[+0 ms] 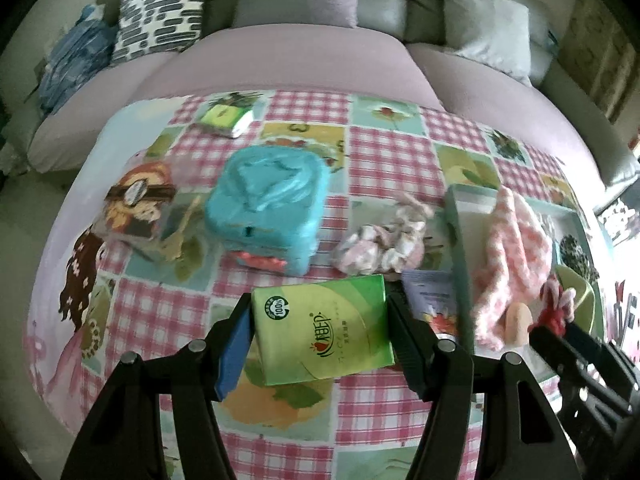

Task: Organize soft objects
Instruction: 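Carry the tissue pack in the left tool and plush toy in the right tool to the tray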

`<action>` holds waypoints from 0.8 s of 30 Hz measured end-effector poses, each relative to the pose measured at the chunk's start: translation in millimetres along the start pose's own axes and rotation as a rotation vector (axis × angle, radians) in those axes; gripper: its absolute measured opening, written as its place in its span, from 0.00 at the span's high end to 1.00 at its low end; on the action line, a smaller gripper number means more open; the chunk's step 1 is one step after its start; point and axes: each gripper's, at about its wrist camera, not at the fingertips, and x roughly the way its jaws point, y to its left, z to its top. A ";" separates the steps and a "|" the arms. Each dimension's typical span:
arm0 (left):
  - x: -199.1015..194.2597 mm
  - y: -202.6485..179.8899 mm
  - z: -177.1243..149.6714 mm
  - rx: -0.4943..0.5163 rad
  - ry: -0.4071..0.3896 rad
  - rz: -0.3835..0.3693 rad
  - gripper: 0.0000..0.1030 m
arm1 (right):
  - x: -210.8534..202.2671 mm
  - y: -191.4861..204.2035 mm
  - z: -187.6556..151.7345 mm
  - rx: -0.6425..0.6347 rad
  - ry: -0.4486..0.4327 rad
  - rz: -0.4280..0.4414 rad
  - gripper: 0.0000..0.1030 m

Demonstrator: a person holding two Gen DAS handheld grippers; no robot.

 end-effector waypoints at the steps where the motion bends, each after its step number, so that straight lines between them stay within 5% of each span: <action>1: -0.9 -4.7 0.4 0.010 0.002 -0.007 0.36 | -1.3 -6.0 1.7 0.017 -0.007 -0.008 0.56; 12: -3.5 -71.9 8.8 0.145 -0.001 -0.096 0.36 | -25.3 -83.7 5.5 0.208 -0.085 -0.162 0.56; 24: 17.3 -158.1 -19.9 0.337 0.048 -0.174 0.36 | -38.0 -166.4 -11.4 0.411 -0.108 -0.300 0.56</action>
